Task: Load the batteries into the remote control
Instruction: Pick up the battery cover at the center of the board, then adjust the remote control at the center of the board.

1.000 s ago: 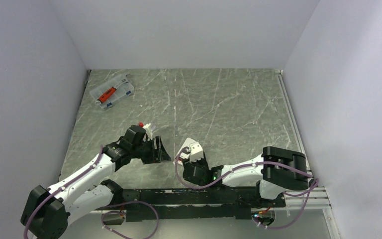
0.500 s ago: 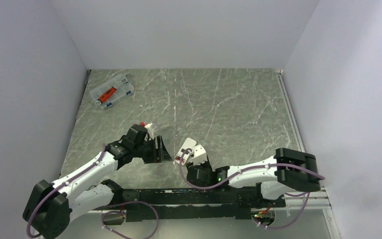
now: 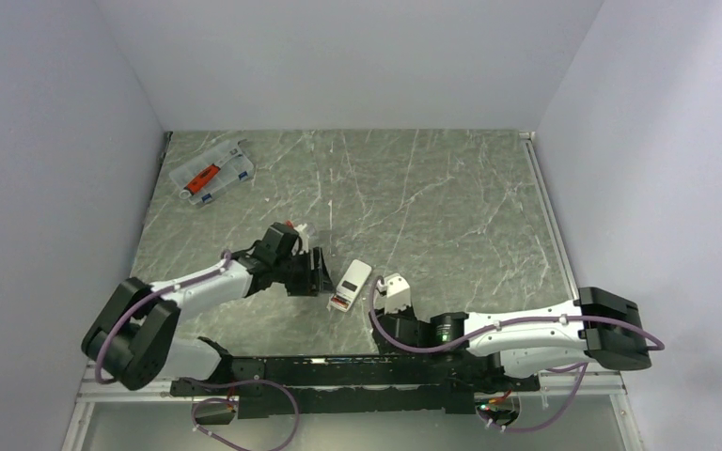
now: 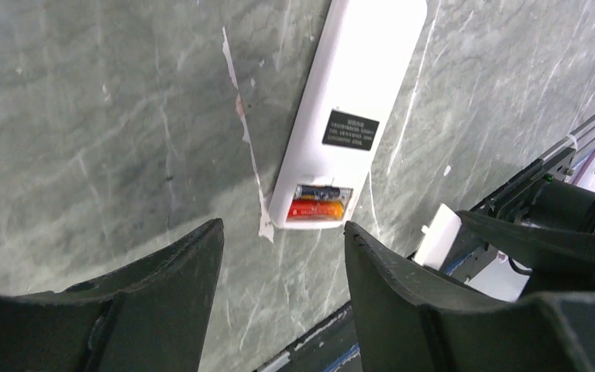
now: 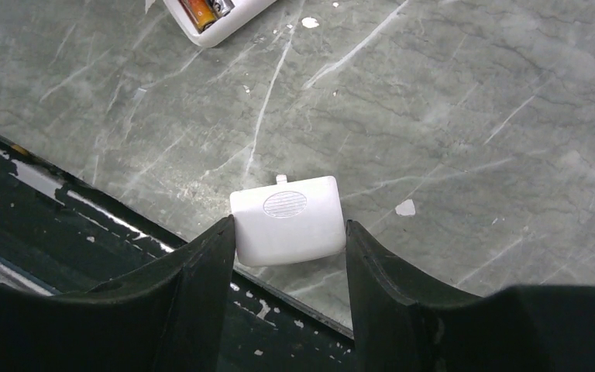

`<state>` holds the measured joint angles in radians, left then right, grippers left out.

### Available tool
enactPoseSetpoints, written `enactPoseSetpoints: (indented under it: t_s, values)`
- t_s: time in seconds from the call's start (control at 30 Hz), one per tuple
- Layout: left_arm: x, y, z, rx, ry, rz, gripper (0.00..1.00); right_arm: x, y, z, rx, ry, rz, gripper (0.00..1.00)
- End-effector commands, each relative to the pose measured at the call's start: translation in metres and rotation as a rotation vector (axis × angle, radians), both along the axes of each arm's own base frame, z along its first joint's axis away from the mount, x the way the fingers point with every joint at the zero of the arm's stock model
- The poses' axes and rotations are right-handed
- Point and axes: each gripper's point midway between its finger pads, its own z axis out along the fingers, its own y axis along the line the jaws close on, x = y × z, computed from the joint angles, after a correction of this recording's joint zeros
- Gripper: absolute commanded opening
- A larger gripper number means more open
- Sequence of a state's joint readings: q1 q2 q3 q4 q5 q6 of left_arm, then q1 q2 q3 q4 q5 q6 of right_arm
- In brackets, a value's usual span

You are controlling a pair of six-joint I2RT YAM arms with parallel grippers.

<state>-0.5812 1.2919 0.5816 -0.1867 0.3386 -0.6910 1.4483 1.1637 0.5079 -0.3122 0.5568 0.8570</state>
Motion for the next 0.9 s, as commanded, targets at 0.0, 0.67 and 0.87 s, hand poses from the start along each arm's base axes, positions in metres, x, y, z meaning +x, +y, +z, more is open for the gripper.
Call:
enactPoseSetpoints:
  t_s: [0.0,0.67,0.87]
  values:
    - [0.021,-0.023,0.009,-0.079,-0.061,-0.05,0.63,-0.006,-0.006,0.004,0.025,0.027,-0.01,0.34]
    - [0.004,-0.099,-0.005,-0.144,-0.013,-0.18,0.58,-0.004,-0.016,0.026,0.043,0.019,-0.033,0.35]
    - [-0.003,-0.115,-0.005,-0.142,-0.012,-0.211,0.58,-0.002,-0.022,0.03,0.03,0.012,-0.047,0.35]
